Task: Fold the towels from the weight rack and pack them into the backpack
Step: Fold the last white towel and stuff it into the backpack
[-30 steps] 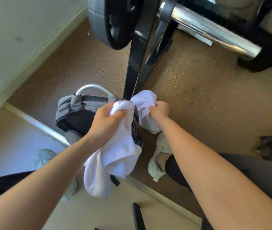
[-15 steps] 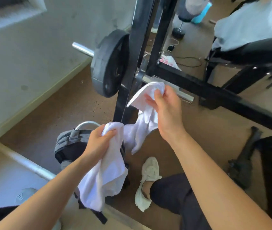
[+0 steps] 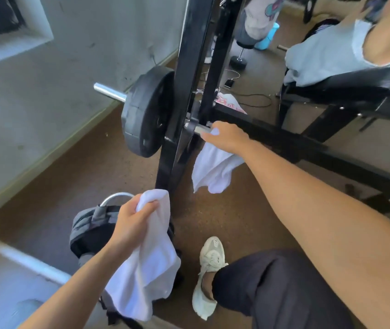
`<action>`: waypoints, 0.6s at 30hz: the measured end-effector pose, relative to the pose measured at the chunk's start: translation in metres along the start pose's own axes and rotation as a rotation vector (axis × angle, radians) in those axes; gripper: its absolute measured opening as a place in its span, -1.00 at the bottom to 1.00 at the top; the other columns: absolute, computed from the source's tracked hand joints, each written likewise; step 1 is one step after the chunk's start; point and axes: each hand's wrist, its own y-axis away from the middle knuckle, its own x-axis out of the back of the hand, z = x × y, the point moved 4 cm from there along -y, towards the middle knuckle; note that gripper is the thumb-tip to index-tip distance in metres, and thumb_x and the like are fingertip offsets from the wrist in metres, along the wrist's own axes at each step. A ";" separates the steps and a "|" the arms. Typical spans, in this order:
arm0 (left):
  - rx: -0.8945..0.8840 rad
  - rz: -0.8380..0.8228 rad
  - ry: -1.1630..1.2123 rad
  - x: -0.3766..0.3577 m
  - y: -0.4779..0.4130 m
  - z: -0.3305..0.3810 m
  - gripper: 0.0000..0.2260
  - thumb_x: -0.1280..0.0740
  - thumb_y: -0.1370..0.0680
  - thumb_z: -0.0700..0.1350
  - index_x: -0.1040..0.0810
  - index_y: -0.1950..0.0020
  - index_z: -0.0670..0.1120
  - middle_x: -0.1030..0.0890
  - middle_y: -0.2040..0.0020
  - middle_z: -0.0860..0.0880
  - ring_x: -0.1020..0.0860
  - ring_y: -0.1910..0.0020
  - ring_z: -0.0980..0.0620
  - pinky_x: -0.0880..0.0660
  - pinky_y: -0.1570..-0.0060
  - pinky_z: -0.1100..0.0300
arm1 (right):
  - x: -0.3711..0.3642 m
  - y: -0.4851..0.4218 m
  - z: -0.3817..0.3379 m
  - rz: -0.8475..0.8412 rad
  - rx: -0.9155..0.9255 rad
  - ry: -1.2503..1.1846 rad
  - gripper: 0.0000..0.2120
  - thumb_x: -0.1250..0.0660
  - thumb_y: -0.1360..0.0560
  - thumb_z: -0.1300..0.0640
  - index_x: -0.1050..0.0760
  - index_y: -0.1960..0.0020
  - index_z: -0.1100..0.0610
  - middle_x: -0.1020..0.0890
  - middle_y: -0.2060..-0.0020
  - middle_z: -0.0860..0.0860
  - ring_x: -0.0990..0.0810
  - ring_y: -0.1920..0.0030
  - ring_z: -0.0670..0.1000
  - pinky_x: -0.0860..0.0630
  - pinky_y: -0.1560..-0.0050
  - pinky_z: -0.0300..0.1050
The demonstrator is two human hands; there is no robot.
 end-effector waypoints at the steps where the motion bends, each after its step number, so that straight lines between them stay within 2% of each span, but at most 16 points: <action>1: 0.003 -0.001 -0.002 -0.001 0.000 -0.001 -0.87 -0.37 -0.63 -0.07 -0.68 -0.11 0.10 -0.73 -0.02 0.08 -0.64 -0.12 0.02 -0.57 -0.08 0.00 | -0.003 0.004 0.001 0.096 0.015 0.026 -0.57 -0.23 -0.55 -0.29 -0.44 -0.18 0.04 -0.58 -0.04 0.00 -0.55 -0.01 0.10 -0.47 0.05 -0.01; 4: 0.001 -0.015 -0.015 -0.005 0.000 -0.002 -0.87 -0.37 -0.63 -0.07 -0.69 -0.10 0.09 -0.72 0.00 0.07 -0.64 -0.11 0.00 -0.57 -0.10 -0.05 | -0.007 0.005 0.002 0.207 0.040 0.065 -0.56 -0.27 -0.53 -0.28 -0.43 -0.21 0.03 -0.57 -0.04 0.00 -0.55 -0.01 0.12 -0.46 0.09 -0.03; 6: -0.014 -0.018 -0.020 -0.006 -0.001 -0.001 -0.87 -0.37 -0.63 -0.07 -0.68 -0.10 0.09 -0.72 -0.01 0.06 -0.65 -0.11 -0.02 -0.57 -0.12 -0.07 | -0.006 0.005 0.000 0.214 0.040 0.062 -0.45 -0.29 -0.51 -0.30 -0.41 -0.35 0.02 -0.57 -0.20 0.04 -0.55 -0.16 0.16 -0.49 -0.09 0.06; 7: -0.019 -0.020 -0.020 -0.007 0.000 0.000 -0.87 -0.37 -0.63 -0.07 -0.68 -0.11 0.09 -0.72 -0.02 0.05 -0.64 -0.12 -0.03 -0.57 -0.12 -0.08 | -0.005 0.007 -0.002 0.242 0.042 0.077 -0.40 -0.30 -0.51 -0.31 -0.38 -0.42 0.01 -0.54 -0.28 0.04 -0.52 -0.25 0.18 -0.45 -0.19 0.11; 9: -0.027 -0.029 -0.019 -0.009 0.001 0.002 -0.87 -0.36 -0.64 -0.06 -0.68 -0.13 0.09 -0.72 -0.04 0.04 -0.64 -0.13 -0.03 -0.58 -0.13 -0.08 | -0.004 0.019 -0.009 0.375 0.071 0.111 -0.36 -0.33 -0.50 -0.29 -0.37 -0.46 0.01 -0.51 -0.33 0.02 -0.46 -0.32 0.15 -0.36 -0.29 0.12; 11: -0.029 -0.046 -0.017 -0.011 0.003 0.006 -0.86 -0.35 -0.64 -0.06 -0.66 -0.14 0.10 -0.71 -0.06 0.05 -0.63 -0.13 -0.01 -0.58 -0.11 -0.05 | -0.008 0.043 -0.022 0.520 0.135 0.023 -0.43 -0.37 -0.49 -0.23 -0.44 -0.41 0.01 -0.52 -0.30 -0.02 -0.45 -0.30 0.10 -0.34 -0.28 0.06; 13: -0.038 -0.063 -0.007 -0.011 0.005 0.011 -0.87 -0.34 -0.65 -0.05 -0.65 -0.15 0.11 -0.70 -0.07 0.05 -0.62 -0.13 0.01 -0.58 -0.08 0.00 | -0.021 0.075 -0.037 0.579 0.227 -0.192 -0.54 -0.41 -0.48 -0.12 -0.51 -0.32 0.02 -0.55 -0.24 -0.03 -0.47 -0.26 0.05 -0.37 -0.24 0.02; 15: -0.032 -0.075 0.017 -0.011 0.007 0.014 -0.87 -0.35 -0.65 -0.03 -0.66 -0.15 0.09 -0.70 -0.07 0.01 -0.63 -0.14 -0.02 -0.58 -0.09 -0.03 | -0.045 0.106 -0.052 0.509 0.288 -0.426 -0.63 -0.42 -0.50 0.05 -0.53 -0.29 0.04 -0.56 -0.23 -0.04 -0.47 -0.25 -0.02 -0.41 -0.24 -0.08; 18: -0.009 -0.082 0.060 -0.006 0.010 0.017 -0.86 -0.37 -0.64 0.02 -0.68 -0.13 0.05 -0.71 -0.07 -0.07 -0.64 -0.16 -0.13 -0.59 -0.10 -0.08 | -0.094 0.146 -0.069 0.085 0.233 -0.707 -0.49 -0.38 -0.51 0.25 -0.42 -0.42 0.00 -0.51 -0.34 -0.09 -0.46 -0.32 -0.11 -0.41 -0.28 -0.19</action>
